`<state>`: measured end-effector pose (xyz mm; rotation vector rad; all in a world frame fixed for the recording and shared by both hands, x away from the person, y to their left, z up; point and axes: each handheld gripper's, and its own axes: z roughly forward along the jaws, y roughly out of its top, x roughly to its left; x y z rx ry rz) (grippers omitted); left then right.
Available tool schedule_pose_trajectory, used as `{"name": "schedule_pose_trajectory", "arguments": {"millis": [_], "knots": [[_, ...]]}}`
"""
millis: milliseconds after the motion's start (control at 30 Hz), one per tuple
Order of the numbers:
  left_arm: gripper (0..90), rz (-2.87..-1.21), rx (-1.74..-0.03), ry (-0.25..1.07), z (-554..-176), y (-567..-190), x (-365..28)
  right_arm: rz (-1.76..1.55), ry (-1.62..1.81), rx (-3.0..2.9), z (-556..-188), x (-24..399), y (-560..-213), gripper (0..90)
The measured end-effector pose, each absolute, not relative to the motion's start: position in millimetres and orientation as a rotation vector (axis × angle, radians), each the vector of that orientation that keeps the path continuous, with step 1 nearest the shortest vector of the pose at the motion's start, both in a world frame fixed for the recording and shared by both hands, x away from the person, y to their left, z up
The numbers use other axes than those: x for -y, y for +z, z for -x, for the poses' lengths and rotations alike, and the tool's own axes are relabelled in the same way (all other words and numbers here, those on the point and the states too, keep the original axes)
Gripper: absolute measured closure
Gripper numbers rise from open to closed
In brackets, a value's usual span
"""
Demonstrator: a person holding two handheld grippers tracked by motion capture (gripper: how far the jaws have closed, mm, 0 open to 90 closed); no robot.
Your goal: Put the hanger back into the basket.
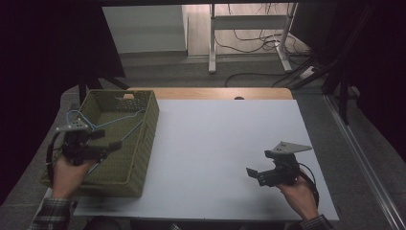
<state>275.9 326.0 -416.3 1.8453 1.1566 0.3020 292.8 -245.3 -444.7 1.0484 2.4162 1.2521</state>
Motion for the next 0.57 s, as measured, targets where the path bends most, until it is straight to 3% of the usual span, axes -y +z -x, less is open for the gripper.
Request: {"name": "schedule_pose_trajectory", "arguments": {"millis": [233,567], "knots": [[4.7,-1.946,-1.050,0.361,-243,-440,-291,-1.079,1.243,-2.400,-288,257,-449,1.2],[2.8,-1.980,-1.055,0.369,-239,-446,-283,-1.086,1.218,-2.408,-289,261,-456,1.1]]}}
